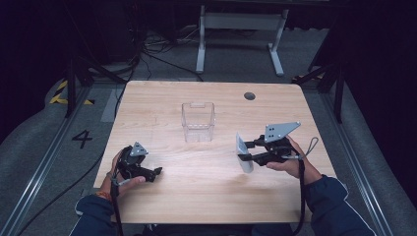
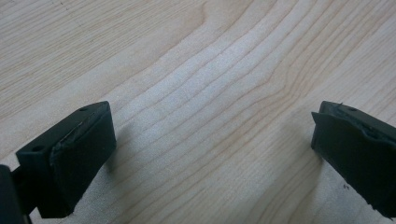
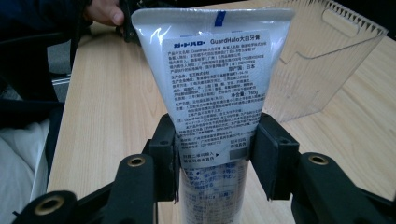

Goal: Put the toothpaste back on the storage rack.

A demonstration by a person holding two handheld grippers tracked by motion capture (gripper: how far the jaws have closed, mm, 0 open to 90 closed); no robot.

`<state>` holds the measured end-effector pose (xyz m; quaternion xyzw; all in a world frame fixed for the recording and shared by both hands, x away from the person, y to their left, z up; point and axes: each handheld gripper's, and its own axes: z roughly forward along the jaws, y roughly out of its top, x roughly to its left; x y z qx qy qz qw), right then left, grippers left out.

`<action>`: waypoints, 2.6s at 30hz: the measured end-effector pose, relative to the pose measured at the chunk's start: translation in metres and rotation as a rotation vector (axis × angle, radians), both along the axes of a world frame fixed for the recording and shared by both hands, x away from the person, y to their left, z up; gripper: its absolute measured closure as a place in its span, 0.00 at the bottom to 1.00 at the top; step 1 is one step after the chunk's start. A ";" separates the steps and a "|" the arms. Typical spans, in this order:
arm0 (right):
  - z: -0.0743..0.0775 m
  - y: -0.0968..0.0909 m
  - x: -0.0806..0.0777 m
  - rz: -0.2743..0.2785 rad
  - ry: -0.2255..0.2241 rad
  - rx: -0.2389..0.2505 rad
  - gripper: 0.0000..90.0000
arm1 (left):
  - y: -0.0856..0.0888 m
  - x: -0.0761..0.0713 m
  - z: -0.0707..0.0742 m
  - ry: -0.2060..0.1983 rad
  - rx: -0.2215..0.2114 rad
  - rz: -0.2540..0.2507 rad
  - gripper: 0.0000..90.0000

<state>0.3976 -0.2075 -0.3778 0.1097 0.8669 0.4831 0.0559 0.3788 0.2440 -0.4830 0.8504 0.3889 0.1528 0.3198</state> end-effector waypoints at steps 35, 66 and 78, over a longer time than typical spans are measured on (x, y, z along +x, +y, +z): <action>0.048 0.036 0.025 -0.067 -0.095 0.107 0.64 | 0.000 0.000 0.000 0.000 0.000 0.000 0.00; 0.083 0.072 0.056 -0.096 -0.138 0.188 0.64 | 0.000 0.000 0.000 -0.001 0.000 0.002 0.00; 0.084 0.092 0.069 -0.102 -0.143 0.184 0.64 | -0.001 -0.001 0.000 0.010 -0.008 0.010 0.00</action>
